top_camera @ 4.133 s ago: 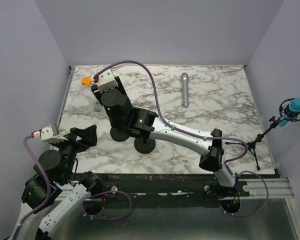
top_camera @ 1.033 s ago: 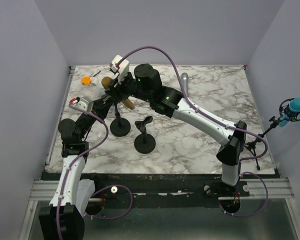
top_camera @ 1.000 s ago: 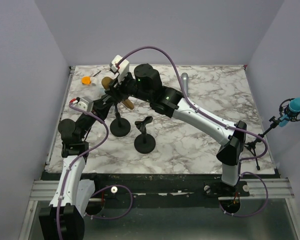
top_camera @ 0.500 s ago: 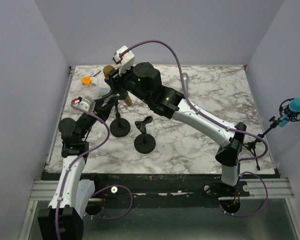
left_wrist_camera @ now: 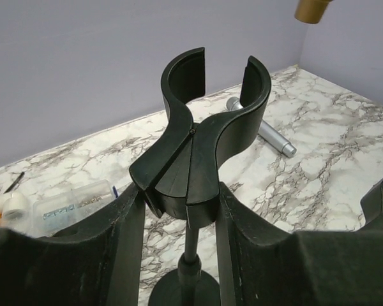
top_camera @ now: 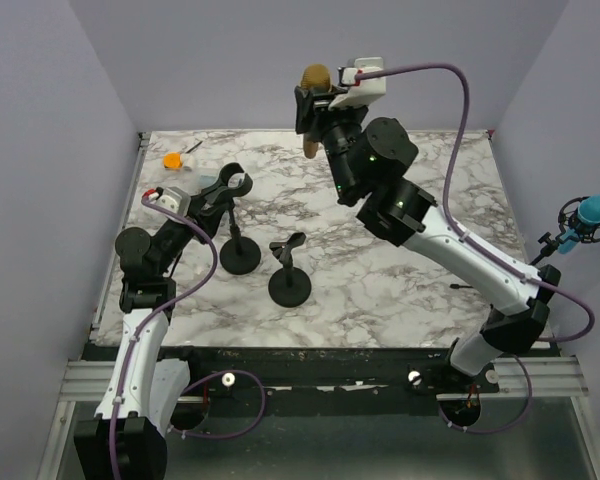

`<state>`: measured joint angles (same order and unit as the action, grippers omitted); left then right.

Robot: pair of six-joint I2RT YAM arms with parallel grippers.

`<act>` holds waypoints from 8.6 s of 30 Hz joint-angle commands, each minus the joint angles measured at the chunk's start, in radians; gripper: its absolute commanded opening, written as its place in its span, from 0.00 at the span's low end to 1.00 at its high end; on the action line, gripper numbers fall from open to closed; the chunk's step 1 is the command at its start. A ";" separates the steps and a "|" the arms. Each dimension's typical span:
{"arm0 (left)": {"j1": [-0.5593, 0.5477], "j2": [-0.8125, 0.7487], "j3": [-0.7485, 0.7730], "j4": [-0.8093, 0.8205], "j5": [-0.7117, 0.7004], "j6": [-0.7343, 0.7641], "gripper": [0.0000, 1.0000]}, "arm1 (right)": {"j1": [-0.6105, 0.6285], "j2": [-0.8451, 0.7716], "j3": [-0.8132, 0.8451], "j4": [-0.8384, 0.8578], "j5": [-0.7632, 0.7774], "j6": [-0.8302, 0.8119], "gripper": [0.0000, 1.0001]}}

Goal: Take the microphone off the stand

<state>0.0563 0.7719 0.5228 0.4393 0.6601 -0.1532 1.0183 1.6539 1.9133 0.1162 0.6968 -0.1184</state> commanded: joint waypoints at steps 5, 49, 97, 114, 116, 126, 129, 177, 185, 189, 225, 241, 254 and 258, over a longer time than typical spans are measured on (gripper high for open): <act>-0.016 -0.054 0.003 -0.109 -0.089 0.015 0.17 | -0.119 -0.183 -0.373 0.032 0.078 0.051 0.22; -0.053 -0.140 0.074 -0.258 -0.216 -0.043 0.92 | -0.606 0.926 0.461 -0.635 -0.310 0.611 0.22; -0.113 -0.274 0.322 -0.833 -0.492 -0.429 0.99 | -0.568 0.099 -0.224 -0.586 -0.607 0.582 1.00; -0.077 -0.199 0.269 -0.680 -0.345 -1.079 0.99 | -0.560 -0.570 -0.887 -0.512 -0.877 0.665 1.00; -0.075 -0.204 0.226 -0.614 -0.364 -1.146 0.99 | -0.560 -0.590 -0.886 -0.530 -0.877 0.661 1.00; -0.065 -0.199 0.167 -0.537 -0.510 -1.279 0.99 | -0.560 -0.656 -0.896 -0.562 -0.856 0.665 1.00; -0.065 -0.161 0.181 -0.559 -0.510 -1.299 0.99 | -0.561 -0.669 -0.899 -0.564 -0.851 0.666 1.00; -0.065 0.013 -0.151 -0.444 -0.481 -0.957 0.65 | -0.560 -0.631 -0.946 -0.515 -0.841 0.680 1.00; -0.065 -0.025 -0.086 -0.503 -0.498 -0.869 0.84 | -0.560 -0.626 -0.946 -0.519 -0.844 0.675 1.00; -0.065 -0.039 0.064 -0.624 -0.511 -0.730 0.94 | -0.560 -0.627 -0.944 -0.529 -0.839 0.667 1.00; -0.487 -0.074 0.394 -0.481 -0.324 -0.110 0.98 | -0.606 -0.660 -1.143 -0.900 0.555 1.135 0.95; -0.705 -0.134 0.390 -0.534 -0.511 0.040 0.99 | -0.790 -0.496 -1.052 -1.137 0.730 1.371 0.88; -0.720 -0.142 0.367 -0.515 -0.531 0.053 0.99 | -0.945 -0.476 -1.070 -0.758 0.737 1.054 0.90; -0.721 -0.132 0.363 -0.511 -0.532 0.050 0.99 | -0.960 -0.493 -1.125 -0.508 0.699 0.841 0.87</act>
<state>-0.6571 0.6350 0.8959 -0.0925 0.1490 -0.1158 0.0765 1.1709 0.8307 -0.6800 1.3800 0.9344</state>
